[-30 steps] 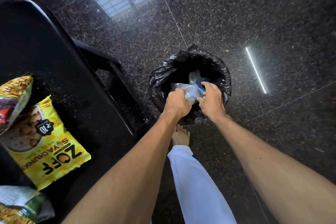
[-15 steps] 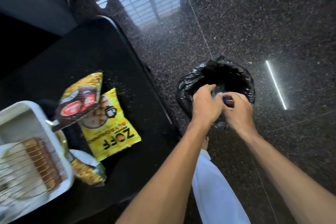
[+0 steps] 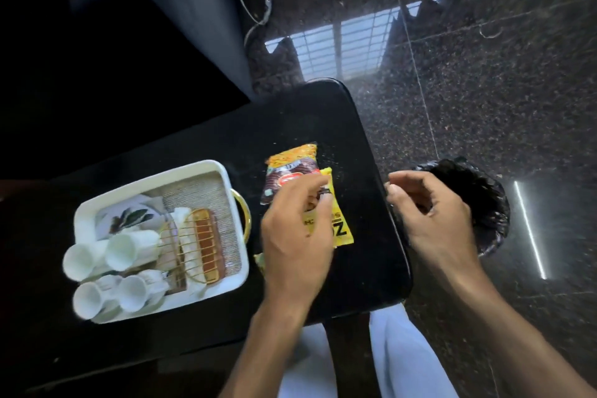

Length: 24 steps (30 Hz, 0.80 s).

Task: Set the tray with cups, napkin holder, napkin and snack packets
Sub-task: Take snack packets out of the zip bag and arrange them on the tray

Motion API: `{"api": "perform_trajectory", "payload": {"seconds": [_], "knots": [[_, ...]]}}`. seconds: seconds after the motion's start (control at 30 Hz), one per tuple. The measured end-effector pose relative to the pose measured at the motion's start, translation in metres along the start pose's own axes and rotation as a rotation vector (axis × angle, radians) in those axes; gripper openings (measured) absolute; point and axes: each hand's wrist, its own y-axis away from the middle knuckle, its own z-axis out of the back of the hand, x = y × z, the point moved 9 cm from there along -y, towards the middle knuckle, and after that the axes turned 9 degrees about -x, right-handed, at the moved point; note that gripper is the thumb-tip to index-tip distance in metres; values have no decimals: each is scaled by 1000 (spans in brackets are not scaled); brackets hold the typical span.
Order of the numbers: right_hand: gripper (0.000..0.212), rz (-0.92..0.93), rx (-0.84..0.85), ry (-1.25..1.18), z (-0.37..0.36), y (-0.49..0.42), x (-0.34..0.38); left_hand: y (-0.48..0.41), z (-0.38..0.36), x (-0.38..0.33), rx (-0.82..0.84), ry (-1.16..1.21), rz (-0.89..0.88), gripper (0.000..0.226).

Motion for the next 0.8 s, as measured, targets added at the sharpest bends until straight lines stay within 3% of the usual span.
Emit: {"api": "perform_trajectory", "payload": {"seconds": [0.13,0.3,0.8], "knots": [[32,-77,144,62,-60,14,16,-17,41,54,-2,-188,145,35],[61,-104,211,297,-110,13,19,-31,31,86,155,-147,254,44],[48,-11,-42,405,-162,-6,66,-62,16,113,434,-5,200,43]]}}
